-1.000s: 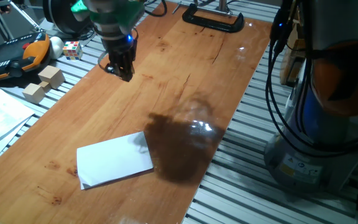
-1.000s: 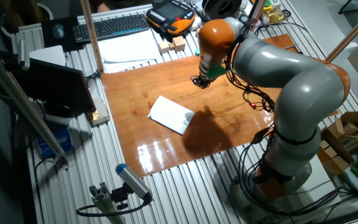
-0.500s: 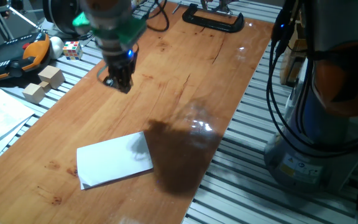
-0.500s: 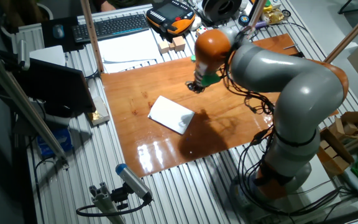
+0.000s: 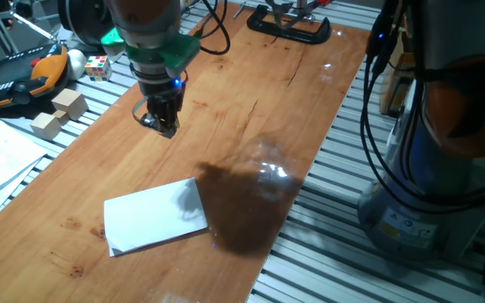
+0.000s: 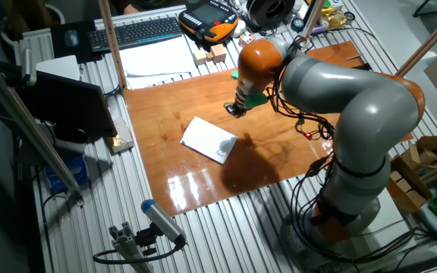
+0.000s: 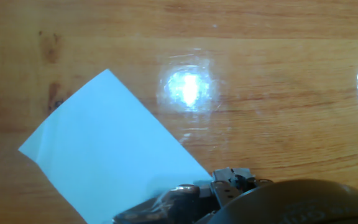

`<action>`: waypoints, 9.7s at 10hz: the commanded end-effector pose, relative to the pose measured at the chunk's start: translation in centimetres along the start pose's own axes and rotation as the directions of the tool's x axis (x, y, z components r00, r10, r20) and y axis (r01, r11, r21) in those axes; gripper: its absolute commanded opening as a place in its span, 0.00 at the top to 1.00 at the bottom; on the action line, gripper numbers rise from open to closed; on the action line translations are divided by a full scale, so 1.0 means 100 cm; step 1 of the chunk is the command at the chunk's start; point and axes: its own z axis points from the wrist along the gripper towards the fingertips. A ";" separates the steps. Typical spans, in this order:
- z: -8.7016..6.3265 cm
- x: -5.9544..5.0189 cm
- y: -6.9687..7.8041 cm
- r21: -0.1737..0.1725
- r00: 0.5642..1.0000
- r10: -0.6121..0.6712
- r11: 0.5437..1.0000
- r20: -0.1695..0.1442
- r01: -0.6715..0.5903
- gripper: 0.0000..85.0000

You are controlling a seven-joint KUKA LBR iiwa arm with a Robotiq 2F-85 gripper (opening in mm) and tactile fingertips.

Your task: Unfold a piece of paper

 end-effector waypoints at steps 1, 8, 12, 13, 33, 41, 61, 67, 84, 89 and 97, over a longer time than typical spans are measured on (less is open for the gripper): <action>0.000 0.000 0.000 -0.001 1.000 -0.001 1.000 -0.013 0.001 0.98; 0.000 0.000 0.001 -0.018 0.998 0.054 0.998 -0.030 -0.055 0.98; 0.000 0.000 0.001 0.002 0.998 0.031 1.000 -0.059 -0.031 0.98; 0.000 0.000 0.001 0.009 0.998 0.036 0.999 -0.059 -0.035 0.98; 0.047 -0.018 0.163 -0.008 0.998 0.032 0.999 -0.059 -0.032 0.98; 0.074 -0.014 0.178 -0.033 0.997 0.051 0.998 -0.061 -0.053 0.98; 0.090 -0.018 0.189 -0.074 0.994 0.096 0.992 -0.045 -0.099 0.79; 0.098 -0.017 0.208 -0.053 0.994 0.110 0.992 -0.028 -0.111 0.68; 0.125 -0.020 0.228 0.015 0.988 0.155 0.988 0.019 -0.155 0.58; 0.130 -0.021 0.225 0.036 0.987 0.157 0.987 0.034 -0.158 0.58; 0.131 -0.020 0.223 0.051 0.988 0.147 0.988 0.040 -0.149 0.91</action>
